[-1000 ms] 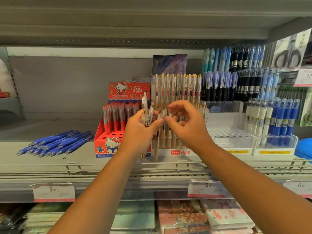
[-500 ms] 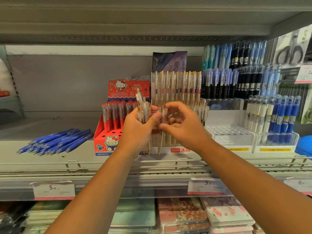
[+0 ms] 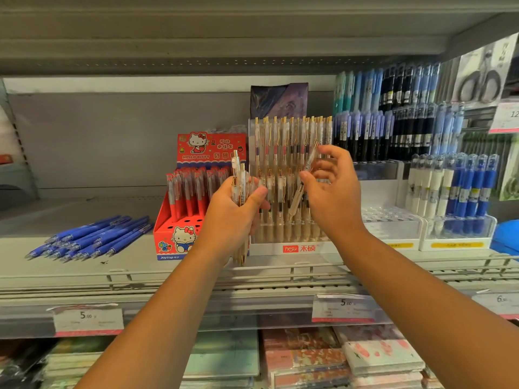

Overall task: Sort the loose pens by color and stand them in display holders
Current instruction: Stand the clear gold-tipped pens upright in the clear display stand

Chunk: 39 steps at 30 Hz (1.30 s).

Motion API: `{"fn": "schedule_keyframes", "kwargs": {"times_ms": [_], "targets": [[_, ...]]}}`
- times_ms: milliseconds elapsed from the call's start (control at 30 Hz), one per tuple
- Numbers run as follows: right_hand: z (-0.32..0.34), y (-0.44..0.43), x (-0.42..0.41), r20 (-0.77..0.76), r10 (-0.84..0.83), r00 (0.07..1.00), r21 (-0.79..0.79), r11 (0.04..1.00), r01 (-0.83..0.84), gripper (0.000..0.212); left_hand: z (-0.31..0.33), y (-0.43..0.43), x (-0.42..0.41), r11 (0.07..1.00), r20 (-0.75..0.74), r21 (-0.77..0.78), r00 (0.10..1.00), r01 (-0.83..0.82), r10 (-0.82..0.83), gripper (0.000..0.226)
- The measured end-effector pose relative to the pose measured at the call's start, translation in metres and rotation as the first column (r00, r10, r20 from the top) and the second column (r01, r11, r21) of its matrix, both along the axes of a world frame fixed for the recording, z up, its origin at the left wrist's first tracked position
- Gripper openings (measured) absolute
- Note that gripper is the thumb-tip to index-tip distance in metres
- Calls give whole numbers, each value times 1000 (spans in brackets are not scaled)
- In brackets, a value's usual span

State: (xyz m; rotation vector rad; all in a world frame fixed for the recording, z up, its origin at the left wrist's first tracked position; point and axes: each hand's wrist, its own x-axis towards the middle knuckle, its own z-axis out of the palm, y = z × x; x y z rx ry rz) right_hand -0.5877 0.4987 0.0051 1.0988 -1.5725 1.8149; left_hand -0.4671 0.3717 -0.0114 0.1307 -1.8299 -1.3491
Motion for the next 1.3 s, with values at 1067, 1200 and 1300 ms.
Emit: {"fn": "schedule_keyframes", "kwargs": {"times_ms": [1067, 1200, 1300], "targets": [[-7, -1, 17, -209, 85, 974, 214, 976, -40, 23, 4, 7, 6, 995, -62, 66, 996, 69, -65, 10], [-10, -4, 24, -155, 298, 942, 380, 898, -221, 35, 3, 7, 6, 996, -64, 20, 994, 87, -86, 8], [-10, -6, 24, -134, 319, 938, 381, 890, -248, 39, 3, 5, 5, 998, -57, -55, 998, 18, -21, 9]]}}
